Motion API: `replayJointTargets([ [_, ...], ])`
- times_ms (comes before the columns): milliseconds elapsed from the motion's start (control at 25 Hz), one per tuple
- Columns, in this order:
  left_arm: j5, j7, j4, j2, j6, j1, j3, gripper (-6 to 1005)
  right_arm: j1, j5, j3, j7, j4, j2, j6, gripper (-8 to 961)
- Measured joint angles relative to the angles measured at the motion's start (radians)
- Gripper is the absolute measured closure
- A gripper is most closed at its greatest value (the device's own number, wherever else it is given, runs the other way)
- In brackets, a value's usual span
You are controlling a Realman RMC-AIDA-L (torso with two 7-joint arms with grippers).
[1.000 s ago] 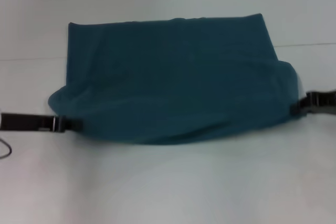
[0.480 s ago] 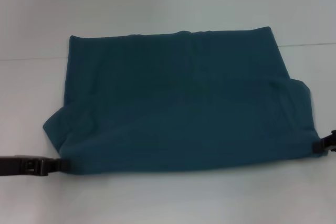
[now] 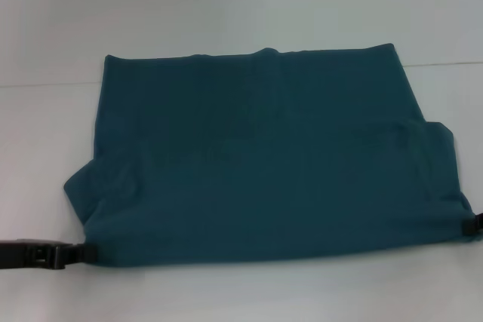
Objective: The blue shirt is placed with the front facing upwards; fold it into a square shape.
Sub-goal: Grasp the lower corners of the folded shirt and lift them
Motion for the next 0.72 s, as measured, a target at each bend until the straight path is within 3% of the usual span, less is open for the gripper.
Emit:
replayJointTargets([
  [720,0.009,0.023,0.043,-0.026,0.127,0.082,-0.052,996,-0.059,0.0,0.002,-0.035,-0.002,0.01,-0.079,898],
])
